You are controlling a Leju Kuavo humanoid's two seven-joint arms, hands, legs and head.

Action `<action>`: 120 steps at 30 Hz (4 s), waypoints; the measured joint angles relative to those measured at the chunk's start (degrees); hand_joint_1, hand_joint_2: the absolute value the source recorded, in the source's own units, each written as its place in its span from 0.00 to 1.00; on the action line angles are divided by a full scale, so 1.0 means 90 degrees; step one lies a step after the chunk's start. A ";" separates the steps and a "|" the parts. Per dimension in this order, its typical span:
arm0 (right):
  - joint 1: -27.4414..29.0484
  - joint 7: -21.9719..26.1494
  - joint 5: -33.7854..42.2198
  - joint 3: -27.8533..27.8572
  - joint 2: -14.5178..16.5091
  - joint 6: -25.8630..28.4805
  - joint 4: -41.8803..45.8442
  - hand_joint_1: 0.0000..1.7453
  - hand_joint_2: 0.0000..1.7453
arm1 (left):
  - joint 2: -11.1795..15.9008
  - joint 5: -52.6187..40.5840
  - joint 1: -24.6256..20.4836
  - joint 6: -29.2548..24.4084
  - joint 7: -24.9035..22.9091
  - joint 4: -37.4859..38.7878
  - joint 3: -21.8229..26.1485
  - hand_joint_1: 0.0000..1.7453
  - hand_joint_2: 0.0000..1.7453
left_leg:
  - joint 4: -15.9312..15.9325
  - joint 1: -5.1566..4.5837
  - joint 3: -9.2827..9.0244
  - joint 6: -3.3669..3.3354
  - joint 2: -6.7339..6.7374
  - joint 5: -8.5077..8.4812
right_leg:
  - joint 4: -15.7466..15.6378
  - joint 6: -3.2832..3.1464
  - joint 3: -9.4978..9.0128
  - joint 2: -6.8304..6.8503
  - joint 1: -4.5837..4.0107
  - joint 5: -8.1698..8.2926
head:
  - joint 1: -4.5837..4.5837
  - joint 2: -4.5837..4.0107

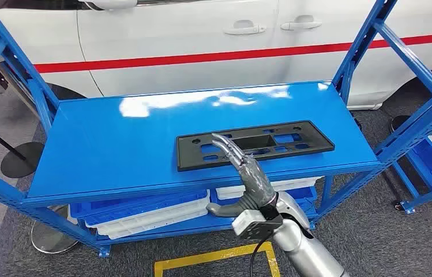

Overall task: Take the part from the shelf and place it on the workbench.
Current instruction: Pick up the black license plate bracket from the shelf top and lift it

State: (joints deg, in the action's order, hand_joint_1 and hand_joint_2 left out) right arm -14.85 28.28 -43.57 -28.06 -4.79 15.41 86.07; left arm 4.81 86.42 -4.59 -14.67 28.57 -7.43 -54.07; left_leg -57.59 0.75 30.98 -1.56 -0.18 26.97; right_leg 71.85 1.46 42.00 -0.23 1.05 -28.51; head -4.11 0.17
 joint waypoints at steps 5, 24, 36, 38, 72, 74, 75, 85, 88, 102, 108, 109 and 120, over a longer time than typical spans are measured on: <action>-0.0243 -0.0728 -0.2035 -0.0368 0.0041 0.1565 -0.0534 0.00 1.00 | -0.0033 -0.0001 -0.0022 -0.0018 -0.0019 0.0000 -0.0134 0.00 0.00 | -0.0023 -0.0029 -0.0028 0.0137 0.0001 0.0082 | -0.1417 -0.0072 -0.0708 0.0029 -0.0020 0.0457 | 0.0000 0.0000; -0.1533 -0.1834 -0.3420 -0.1530 0.0883 0.2284 -0.2576 0.00 1.00 | -0.0058 0.0000 -0.0069 -0.0126 -0.0063 0.0009 -0.0378 0.00 0.00 | -0.0017 -0.0020 0.0166 0.0108 0.0005 -0.0132 | -0.1405 -0.0133 -0.0762 -0.0023 -0.0085 0.0349 | 0.0000 0.0000; -0.2275 -0.2191 -0.3533 -0.1644 0.1304 0.2446 -0.4194 0.00 1.00 | -0.0050 0.0000 -0.0076 -0.0128 -0.0040 0.0010 -0.0436 0.00 0.00 | -0.0032 -0.0031 0.0155 0.0158 0.0001 -0.0105 | -0.1438 -0.0145 -0.0783 0.0019 -0.0075 0.0382 | -0.0001 0.0000; -0.2363 -0.2260 -0.3610 -0.1645 0.1376 0.2549 -0.4494 0.00 1.00 | -0.0044 0.0000 -0.0076 -0.0127 -0.0035 0.0010 -0.0450 0.00 0.00 | -0.0023 -0.0024 0.0160 0.0233 0.0004 -0.0094 | -0.1480 -0.0216 -0.0785 0.0012 -0.0080 0.0398 | 0.0000 0.0000; -0.3654 -0.4780 -0.5111 -0.1771 0.1296 0.1821 -0.7053 0.69 1.00 | 0.0020 0.0000 -0.0031 -0.0081 0.0157 0.0010 -0.0417 0.00 0.00 | -0.0682 -0.0010 0.0491 0.0287 -0.0003 0.0256 | -0.1592 -0.0340 -0.0854 0.0026 -0.0074 0.0452 | -0.0001 0.0000; -0.3678 -0.4822 -0.5090 -0.1771 0.1186 0.1787 -0.7148 0.83 1.00 | 0.0033 0.0000 -0.0008 -0.0061 0.0160 0.0010 -0.0416 0.00 0.00 | -0.1548 -0.0001 0.0883 0.0321 -0.0002 0.0641 | -0.1592 -0.0352 -0.0852 0.0032 -0.0077 0.0451 | 0.0000 0.0000; -0.3679 -0.4832 -0.5083 -0.1771 0.1143 0.1763 -0.7188 0.89 1.00 | 0.0038 0.0000 0.0005 -0.0050 0.0160 0.0010 -0.0415 0.00 0.00 | -0.1834 0.0004 0.1017 0.0334 -0.0002 0.0707 | -0.1590 -0.0352 -0.0853 0.0029 -0.0078 0.0450 | 0.0000 0.0000; -0.3758 -0.4740 -0.5110 -0.1764 0.1000 0.1636 -0.7383 0.97 1.00 | 0.0049 0.0000 0.0019 -0.0027 0.0183 0.0010 -0.0401 0.00 0.00 | -0.0037 -0.0004 0.0228 0.0106 -0.0011 -0.0188 | -0.1494 -0.0103 -0.0822 -0.0019 -0.0092 0.0384 | 0.0001 0.0000; -0.3781 -0.4673 -0.5131 -0.1742 0.0998 0.1621 -0.7415 0.99 1.00 | 0.0049 0.0000 0.0001 0.0002 0.0242 0.0010 -0.0384 0.00 0.00 | 0.0003 0.0004 0.0228 0.0016 0.0001 -0.0226 | -0.0700 -0.0021 -0.0459 -0.0007 -0.0069 -0.0088 | 0.0001 0.0000; -0.3799 -0.4296 -0.5150 -0.1444 0.1004 0.1978 -0.7424 0.99 1.00 | 0.0047 0.0000 -0.0003 0.0260 0.0854 0.0010 -0.0375 0.00 0.00 | -0.0195 -0.0017 0.0309 0.0237 -0.0023 -0.0024 | -0.1607 -0.0277 -0.0831 0.0001 -0.0087 0.0468 | -0.0001 0.0000; -0.3762 -0.4079 -0.5140 -0.1194 0.1094 0.2160 -0.7380 0.99 1.00 | 0.0070 0.0000 -0.0014 0.0333 0.0781 0.0012 -0.0394 0.00 0.00 | -0.1782 -0.0003 0.1073 0.0320 -0.0015 0.0512 | -0.1615 -0.0339 -0.0860 0.0005 -0.0084 0.0451 | -0.0002 0.0000; -0.3760 -0.4070 -0.5131 -0.1170 0.1103 0.2166 -0.7377 0.99 1.00 | 0.0072 0.0000 -0.0014 0.0335 0.0778 0.0012 -0.0395 0.00 0.00 | -0.1421 -0.0001 0.0915 0.0313 -0.0014 0.0274 | -0.1607 -0.0331 -0.0870 0.0002 -0.0083 0.0441 | -0.0002 0.0000; -0.3314 0.0512 -0.0600 -0.0095 0.1197 0.1074 -0.5797 0.99 1.00 | 0.0090 -0.0001 -0.0043 0.0868 0.0656 0.0010 -0.0426 0.00 0.00 | 0.0027 0.0017 0.0248 0.0024 0.0001 -0.0243 | -0.0338 -0.0049 -0.0283 -0.0012 -0.0094 -0.0264 | 0.0000 0.0000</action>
State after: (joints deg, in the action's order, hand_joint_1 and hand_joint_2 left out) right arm -44.68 32.89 -48.97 -28.92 5.99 25.08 33.90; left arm 5.62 86.42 -4.98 -6.86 34.47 -7.34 -57.91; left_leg -57.36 0.91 33.21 -1.34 -0.17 24.78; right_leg 68.82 1.02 39.46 -0.34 0.20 -30.89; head -4.11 0.17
